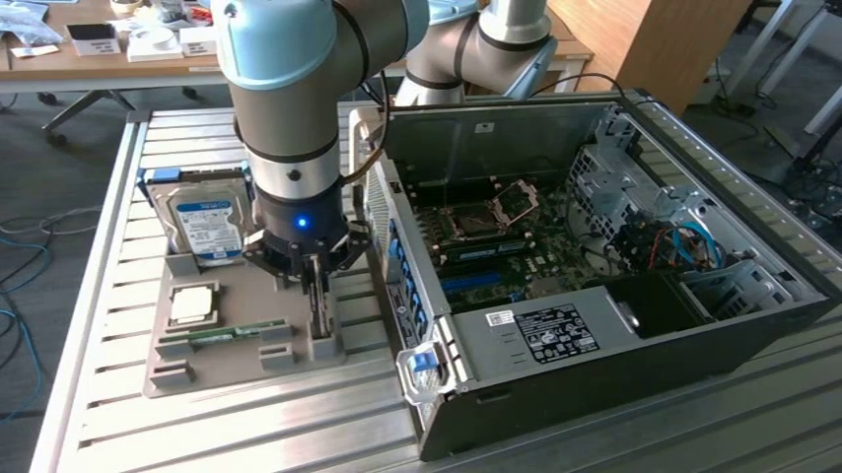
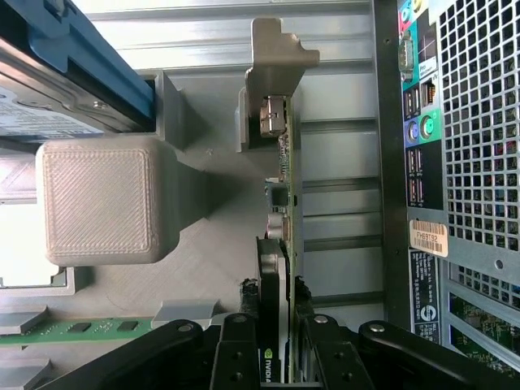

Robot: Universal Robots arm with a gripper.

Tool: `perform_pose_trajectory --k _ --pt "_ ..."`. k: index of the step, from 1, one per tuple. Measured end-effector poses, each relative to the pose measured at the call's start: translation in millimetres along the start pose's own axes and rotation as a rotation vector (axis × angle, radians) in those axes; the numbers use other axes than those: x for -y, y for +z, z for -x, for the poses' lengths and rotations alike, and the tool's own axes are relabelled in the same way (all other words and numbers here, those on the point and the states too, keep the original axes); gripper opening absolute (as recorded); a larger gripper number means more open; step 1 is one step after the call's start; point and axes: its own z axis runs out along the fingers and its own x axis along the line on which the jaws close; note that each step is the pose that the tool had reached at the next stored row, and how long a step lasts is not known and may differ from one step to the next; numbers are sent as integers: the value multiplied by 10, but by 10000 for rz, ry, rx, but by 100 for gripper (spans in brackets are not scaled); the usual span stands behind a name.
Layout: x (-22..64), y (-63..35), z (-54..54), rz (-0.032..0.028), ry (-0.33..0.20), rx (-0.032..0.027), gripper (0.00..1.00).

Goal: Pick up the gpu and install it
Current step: 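Pick up the gpu and move the gpu toward the slot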

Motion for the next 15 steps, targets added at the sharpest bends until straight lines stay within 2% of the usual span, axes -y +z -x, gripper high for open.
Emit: perform_pose_trajectory --k 5,9,15 --pt "0 0 0 1 -25 0 27" --pt "0 0 -1 8 -371 -19 27" --pt "0 -3 0 11 -375 -17 27"
